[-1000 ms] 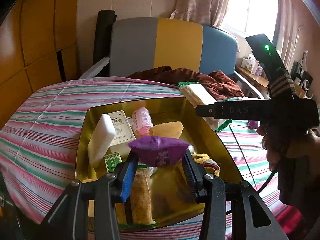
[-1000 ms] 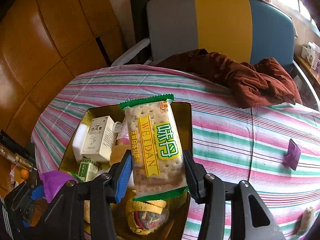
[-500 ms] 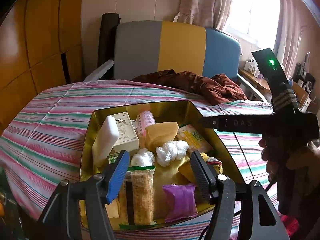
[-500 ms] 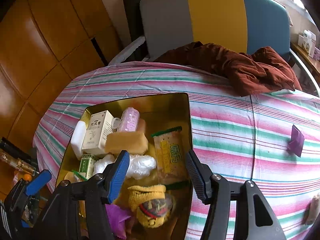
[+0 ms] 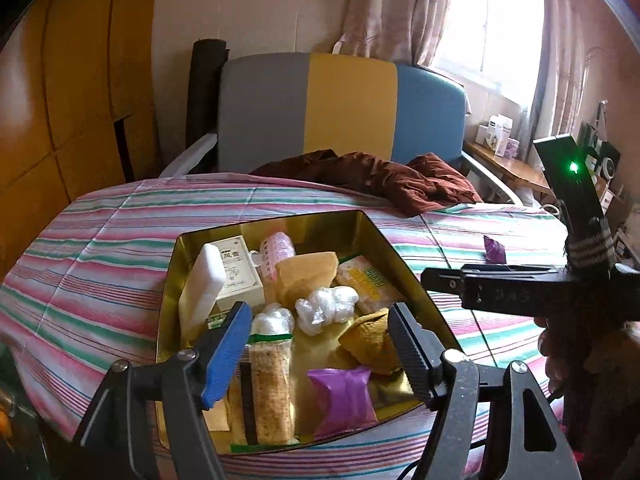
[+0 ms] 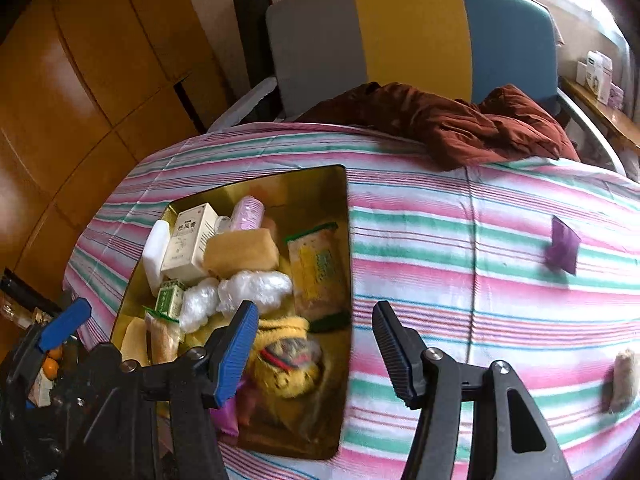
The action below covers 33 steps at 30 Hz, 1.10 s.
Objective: Organize objects
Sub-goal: 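Move both open tools from the tray back over the last items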
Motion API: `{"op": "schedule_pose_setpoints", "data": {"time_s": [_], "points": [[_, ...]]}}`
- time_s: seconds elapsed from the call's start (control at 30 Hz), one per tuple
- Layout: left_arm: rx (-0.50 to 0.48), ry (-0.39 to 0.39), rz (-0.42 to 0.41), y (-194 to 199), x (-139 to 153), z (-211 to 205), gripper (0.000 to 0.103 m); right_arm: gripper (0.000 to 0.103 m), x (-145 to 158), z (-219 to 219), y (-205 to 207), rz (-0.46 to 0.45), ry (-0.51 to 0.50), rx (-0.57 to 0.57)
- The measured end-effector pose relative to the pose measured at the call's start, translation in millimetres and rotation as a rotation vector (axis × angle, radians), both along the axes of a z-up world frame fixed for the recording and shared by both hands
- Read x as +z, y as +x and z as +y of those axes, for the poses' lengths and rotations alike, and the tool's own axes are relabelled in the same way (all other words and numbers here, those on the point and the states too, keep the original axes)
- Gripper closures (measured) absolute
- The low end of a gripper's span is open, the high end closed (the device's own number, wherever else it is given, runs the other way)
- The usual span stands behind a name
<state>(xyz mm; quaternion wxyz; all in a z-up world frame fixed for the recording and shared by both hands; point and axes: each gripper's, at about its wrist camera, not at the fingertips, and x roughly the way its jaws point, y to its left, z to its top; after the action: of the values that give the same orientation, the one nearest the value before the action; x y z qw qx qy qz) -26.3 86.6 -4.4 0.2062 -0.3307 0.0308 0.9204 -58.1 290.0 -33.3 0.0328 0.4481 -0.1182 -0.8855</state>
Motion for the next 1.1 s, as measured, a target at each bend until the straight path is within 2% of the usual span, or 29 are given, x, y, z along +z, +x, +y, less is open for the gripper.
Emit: {"op": "schedule_pose_setpoints", "data": {"time_s": [0.27, 0.33, 0.43, 0.57, 0.93, 1.1], "points": [[-0.05, -0.012, 0.009, 9.3, 5.7, 15.2, 0.028, 0.041, -3.9, 24.3, 23.3, -0.016, 0.007, -0.045], [-0.069, -0.017, 0.013, 11.1, 7.7, 20.8, 0.027, 0.037, -5.2, 33.1, 29.6, -0.021, 0.011, -0.064], [-0.101, -0.02, 0.015, 13.4, 9.9, 31.7, 0.026, 0.036, -7.7, 53.0, 39.4, -0.034, 0.016, -0.104], [-0.156, -0.029, 0.01, 15.3, 10.1, 49.6, 0.026, 0.036, -10.7, 92.6, 55.8, -0.057, 0.03, -0.189], [-0.287, -0.039, -0.013, 22.5, 8.7, 97.9, 0.026, 0.036, -18.5, 236.9, 111.0, -0.164, 0.098, -0.538], [-0.329, -0.048, -0.024, 25.2, 7.2, 115.1, 0.024, 0.035, -34.7, 279.1, 121.5, -0.238, 0.091, -0.622]]}}
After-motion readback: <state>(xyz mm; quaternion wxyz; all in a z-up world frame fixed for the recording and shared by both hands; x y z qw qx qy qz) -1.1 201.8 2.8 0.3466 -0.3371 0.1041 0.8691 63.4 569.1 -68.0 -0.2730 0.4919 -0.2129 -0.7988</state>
